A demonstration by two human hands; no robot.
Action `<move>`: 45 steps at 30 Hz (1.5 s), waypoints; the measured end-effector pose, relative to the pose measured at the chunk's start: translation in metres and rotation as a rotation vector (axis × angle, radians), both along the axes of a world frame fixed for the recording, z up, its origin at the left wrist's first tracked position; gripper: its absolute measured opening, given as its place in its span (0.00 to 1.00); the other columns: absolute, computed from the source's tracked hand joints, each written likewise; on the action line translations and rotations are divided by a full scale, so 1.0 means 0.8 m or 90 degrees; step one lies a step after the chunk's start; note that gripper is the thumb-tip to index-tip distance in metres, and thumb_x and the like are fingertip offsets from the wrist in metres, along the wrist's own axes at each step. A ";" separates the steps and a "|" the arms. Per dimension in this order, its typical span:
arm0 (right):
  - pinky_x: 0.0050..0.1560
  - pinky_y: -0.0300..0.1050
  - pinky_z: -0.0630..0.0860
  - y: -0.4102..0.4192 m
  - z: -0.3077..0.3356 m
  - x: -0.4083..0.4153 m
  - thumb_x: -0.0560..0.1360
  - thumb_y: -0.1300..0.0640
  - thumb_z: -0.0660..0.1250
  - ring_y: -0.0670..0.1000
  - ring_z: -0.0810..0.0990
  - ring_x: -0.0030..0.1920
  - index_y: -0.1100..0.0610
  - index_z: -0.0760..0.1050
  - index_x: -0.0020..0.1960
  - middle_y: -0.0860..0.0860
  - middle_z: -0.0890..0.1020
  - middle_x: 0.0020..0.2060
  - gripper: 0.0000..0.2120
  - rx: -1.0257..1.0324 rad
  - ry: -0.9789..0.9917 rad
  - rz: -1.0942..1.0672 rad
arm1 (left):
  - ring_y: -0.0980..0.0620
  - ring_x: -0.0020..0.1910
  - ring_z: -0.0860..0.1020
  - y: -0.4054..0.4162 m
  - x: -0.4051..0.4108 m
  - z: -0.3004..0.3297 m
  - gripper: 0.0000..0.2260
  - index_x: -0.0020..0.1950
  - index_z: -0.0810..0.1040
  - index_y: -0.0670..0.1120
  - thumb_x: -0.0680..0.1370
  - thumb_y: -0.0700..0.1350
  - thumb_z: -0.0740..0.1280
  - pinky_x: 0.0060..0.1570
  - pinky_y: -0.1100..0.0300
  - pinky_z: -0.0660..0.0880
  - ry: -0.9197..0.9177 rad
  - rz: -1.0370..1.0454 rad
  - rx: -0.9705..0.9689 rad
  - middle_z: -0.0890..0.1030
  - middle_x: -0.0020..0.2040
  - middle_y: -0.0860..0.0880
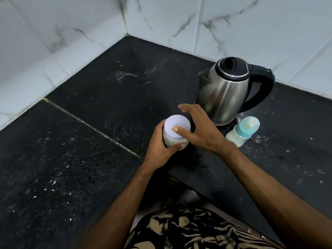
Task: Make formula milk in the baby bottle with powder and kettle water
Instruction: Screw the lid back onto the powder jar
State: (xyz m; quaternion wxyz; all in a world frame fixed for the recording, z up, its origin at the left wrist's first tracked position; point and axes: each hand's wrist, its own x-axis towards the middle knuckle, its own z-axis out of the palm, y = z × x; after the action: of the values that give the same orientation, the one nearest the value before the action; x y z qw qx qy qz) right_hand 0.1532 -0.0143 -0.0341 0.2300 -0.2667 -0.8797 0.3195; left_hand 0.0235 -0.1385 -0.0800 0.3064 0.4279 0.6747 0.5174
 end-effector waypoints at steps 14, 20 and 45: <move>0.64 0.52 0.73 0.017 0.034 -0.014 0.75 0.42 0.67 0.54 0.68 0.65 0.47 0.55 0.79 0.51 0.66 0.71 0.37 0.254 -0.301 0.250 | 0.62 0.62 0.74 0.002 0.001 0.005 0.41 0.72 0.59 0.59 0.64 0.52 0.78 0.55 0.72 0.72 -0.017 -0.016 -0.061 0.73 0.64 0.59; 0.52 0.48 0.75 0.036 0.039 -0.032 0.73 0.30 0.56 0.53 0.75 0.52 0.47 0.61 0.74 0.52 0.73 0.60 0.35 0.472 -0.362 0.317 | 0.69 0.61 0.73 0.009 -0.002 0.016 0.40 0.67 0.61 0.66 0.62 0.52 0.79 0.56 0.71 0.72 -0.016 -0.040 -0.056 0.73 0.63 0.64; 0.33 0.45 0.62 0.010 0.016 -0.047 0.72 0.29 0.45 0.55 0.79 0.38 0.52 0.71 0.67 0.55 0.77 0.54 0.37 0.510 -0.401 0.185 | 0.72 0.61 0.72 0.021 0.010 -0.009 0.41 0.63 0.61 0.72 0.61 0.49 0.82 0.56 0.76 0.70 0.080 0.034 -0.044 0.74 0.59 0.69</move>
State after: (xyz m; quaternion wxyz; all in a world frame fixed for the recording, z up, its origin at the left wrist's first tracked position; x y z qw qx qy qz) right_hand 0.1153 -0.0063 -0.0212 -0.0085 -0.1162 -0.9872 -0.1091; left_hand 0.0313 -0.1214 -0.0871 0.2640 0.4303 0.7216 0.4737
